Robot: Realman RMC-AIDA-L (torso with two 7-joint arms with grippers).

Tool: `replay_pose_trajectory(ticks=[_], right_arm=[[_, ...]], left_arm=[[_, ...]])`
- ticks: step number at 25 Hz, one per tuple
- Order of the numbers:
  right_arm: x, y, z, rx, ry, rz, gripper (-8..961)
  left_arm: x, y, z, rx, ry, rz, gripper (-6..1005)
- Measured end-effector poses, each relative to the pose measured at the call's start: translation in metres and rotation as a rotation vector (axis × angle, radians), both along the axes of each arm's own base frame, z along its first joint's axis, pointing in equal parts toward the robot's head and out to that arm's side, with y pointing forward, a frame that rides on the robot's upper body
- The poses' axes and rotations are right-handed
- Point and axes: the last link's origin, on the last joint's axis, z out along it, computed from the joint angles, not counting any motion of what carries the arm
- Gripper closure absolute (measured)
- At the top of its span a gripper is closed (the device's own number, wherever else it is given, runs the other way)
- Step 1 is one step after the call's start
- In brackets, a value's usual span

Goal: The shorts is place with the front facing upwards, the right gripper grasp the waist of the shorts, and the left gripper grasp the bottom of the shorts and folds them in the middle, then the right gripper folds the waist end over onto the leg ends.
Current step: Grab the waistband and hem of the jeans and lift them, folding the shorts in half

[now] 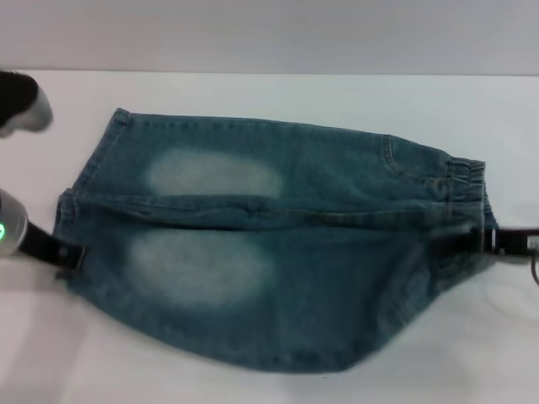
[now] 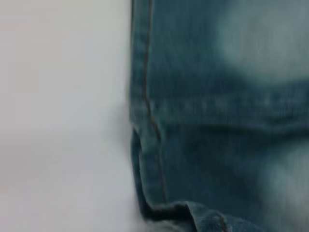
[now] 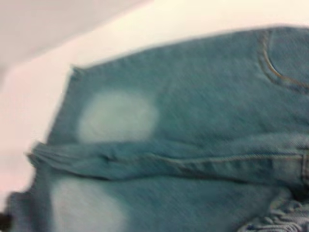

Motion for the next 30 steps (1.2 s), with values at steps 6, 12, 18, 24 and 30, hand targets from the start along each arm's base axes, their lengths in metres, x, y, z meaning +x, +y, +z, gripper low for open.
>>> replay_pose_trajectory(ticks=[6, 12, 18, 24, 30], right_arm=[[0.014, 0.012, 0.007, 0.176, 0.265, 0.01, 947], [0.033, 0.015, 0.013, 0.363, 0.5, -0.019, 948], [0.042, 0.014, 0.014, 0.398, 0.531, -0.053, 947], [0.045, 0.01, 0.012, 0.396, 0.538, -0.071, 948], [0.05, 0.006, 0.01, 0.4, 0.548, -0.095, 947]], left_arm=[[-0.001, 0.016, 0.013, 0.165, -0.094, -0.078, 899], [-0.007, 0.027, 0.019, 0.242, -0.144, -0.108, 898], [-0.012, 0.036, 0.022, 0.31, -0.167, -0.136, 898], [-0.017, 0.046, 0.026, 0.393, -0.225, -0.151, 898], [-0.018, 0.048, 0.028, 0.422, -0.244, -0.164, 898]])
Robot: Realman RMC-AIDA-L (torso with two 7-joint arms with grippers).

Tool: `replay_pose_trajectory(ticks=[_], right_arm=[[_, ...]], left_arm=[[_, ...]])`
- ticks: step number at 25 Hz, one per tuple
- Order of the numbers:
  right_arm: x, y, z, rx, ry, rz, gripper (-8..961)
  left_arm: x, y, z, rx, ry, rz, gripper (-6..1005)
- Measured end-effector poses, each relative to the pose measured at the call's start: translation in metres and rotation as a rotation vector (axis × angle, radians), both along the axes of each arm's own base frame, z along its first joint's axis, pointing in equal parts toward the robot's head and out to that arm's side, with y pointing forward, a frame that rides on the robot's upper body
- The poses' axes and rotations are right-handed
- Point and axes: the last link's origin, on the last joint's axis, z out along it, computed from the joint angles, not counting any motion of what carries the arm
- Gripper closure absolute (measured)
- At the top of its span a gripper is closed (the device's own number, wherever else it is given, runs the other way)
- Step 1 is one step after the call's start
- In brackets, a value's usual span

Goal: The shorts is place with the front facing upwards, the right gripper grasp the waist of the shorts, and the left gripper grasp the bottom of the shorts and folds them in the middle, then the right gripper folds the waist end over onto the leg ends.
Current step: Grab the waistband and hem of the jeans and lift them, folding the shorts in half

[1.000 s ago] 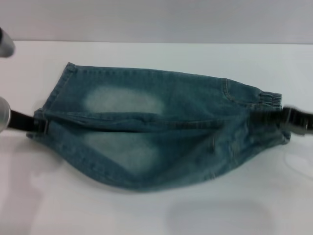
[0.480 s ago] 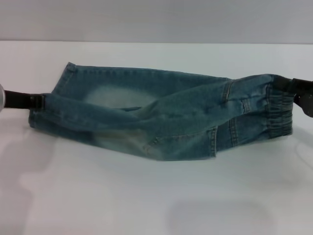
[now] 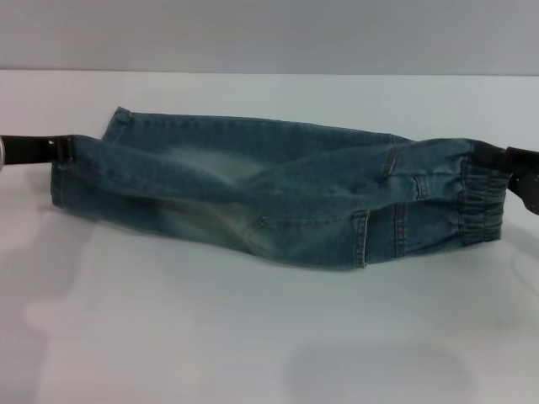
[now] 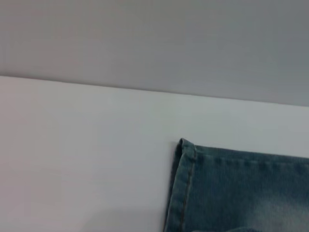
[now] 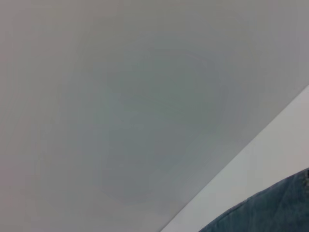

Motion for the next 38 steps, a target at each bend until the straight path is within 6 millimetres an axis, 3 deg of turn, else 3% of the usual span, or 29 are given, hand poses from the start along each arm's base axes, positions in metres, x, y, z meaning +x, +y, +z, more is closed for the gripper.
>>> replay_pose_trajectory(ticks=[10, 38], right_arm=[[0.018, -0.006, 0.009, 0.065, 0.034, -0.074, 947], [0.017, 0.008, 0.003, 0.095, 0.09, -0.094, 947]], left_arm=[[-0.003, 0.003, 0.002, 0.047, -0.041, -0.012, 897], [0.002, 0.011, -0.003, 0.057, -0.084, -0.066, 896]])
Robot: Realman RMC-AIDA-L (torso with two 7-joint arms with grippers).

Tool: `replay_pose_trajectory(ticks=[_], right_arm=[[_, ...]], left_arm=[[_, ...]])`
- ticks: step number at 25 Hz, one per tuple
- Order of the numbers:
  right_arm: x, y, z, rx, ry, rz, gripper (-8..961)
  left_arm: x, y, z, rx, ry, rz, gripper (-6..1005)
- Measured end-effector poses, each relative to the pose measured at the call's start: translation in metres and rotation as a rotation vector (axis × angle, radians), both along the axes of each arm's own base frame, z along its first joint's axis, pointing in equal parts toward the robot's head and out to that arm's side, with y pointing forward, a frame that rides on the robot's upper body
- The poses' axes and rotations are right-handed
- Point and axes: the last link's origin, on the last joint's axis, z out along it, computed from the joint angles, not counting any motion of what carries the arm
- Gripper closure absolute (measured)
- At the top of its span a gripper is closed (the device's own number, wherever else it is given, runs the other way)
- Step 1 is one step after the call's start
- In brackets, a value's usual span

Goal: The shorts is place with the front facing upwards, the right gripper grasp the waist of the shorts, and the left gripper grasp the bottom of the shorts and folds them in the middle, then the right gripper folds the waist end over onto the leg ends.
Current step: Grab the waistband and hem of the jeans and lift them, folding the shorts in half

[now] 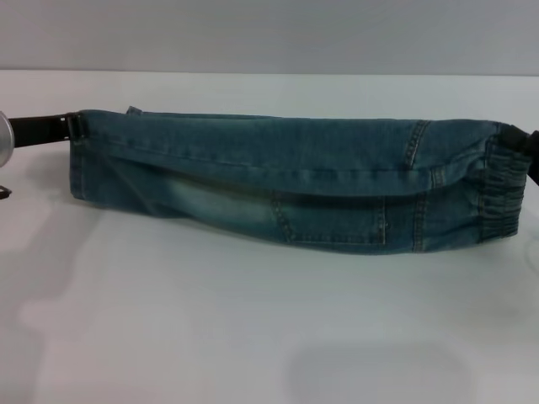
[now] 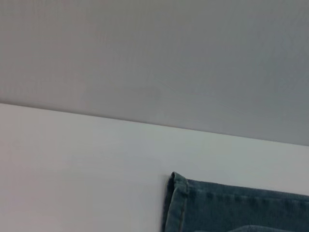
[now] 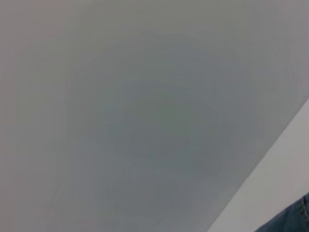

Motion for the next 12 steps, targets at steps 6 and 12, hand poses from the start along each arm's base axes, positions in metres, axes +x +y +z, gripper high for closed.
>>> replay_pose_trajectory(ticks=[6, 12], right_arm=[[0.0002, 0.0034, -0.0022, 0.009, 0.015, -0.008, 948], [0.0023, 0.0034, -0.0019, 0.016, 0.022, -0.022, 948]], left_arm=[[-0.0007, 0.002, -0.0041, -0.011, -0.012, -0.002, 896], [-0.0019, 0.0032, -0.0061, -0.014, -0.015, 0.002, 895]])
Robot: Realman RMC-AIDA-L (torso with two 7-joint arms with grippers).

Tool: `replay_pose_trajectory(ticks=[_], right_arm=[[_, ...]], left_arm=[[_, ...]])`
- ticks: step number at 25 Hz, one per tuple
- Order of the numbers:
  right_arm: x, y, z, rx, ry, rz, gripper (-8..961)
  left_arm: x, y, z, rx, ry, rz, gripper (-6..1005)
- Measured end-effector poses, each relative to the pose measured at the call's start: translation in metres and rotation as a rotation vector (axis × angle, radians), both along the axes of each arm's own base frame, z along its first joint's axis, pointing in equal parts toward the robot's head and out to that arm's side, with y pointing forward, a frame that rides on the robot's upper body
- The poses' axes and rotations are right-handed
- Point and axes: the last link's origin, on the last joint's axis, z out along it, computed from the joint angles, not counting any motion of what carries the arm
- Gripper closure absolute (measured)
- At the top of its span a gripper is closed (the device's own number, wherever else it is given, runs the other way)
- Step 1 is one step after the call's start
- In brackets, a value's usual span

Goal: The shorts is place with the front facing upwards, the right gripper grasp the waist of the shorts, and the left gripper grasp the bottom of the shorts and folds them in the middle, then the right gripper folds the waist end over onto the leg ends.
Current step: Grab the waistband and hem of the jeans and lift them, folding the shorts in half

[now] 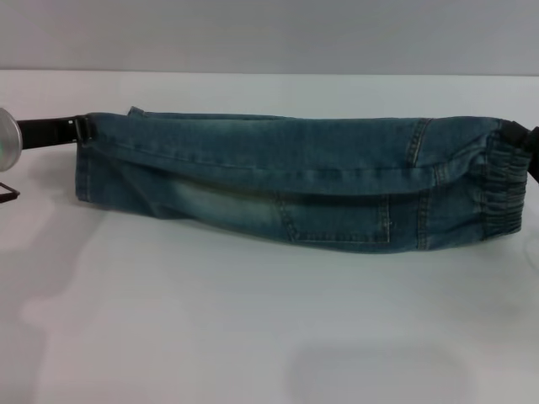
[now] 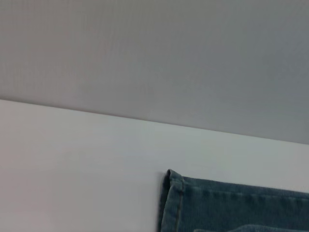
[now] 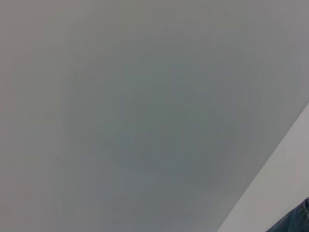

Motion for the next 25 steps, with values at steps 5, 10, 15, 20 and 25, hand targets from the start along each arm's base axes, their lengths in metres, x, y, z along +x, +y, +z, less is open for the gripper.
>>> replay_pose_trajectory(ticks=[5, 10, 15, 20, 25], right_arm=[[0.003, -0.001, 0.001, 0.011, -0.001, -0.01, 948], [0.003, 0.0, 0.0, 0.008, -0.006, -0.015, 948], [0.006, 0.001, 0.001, 0.015, -0.014, -0.034, 948], [0.013, 0.003, 0.004, 0.042, -0.02, -0.079, 948], [0.022, 0.007, 0.007, 0.067, -0.009, -0.135, 936]], left_arm=[[0.001, 0.002, -0.003, -0.003, -0.015, -0.013, 895], [0.006, 0.006, -0.007, -0.015, -0.038, -0.035, 895], [0.01, 0.012, -0.013, -0.035, -0.038, -0.047, 895], [0.011, 0.019, -0.014, -0.033, -0.049, -0.041, 895], [0.012, 0.029, -0.02, -0.038, -0.06, -0.049, 894]])
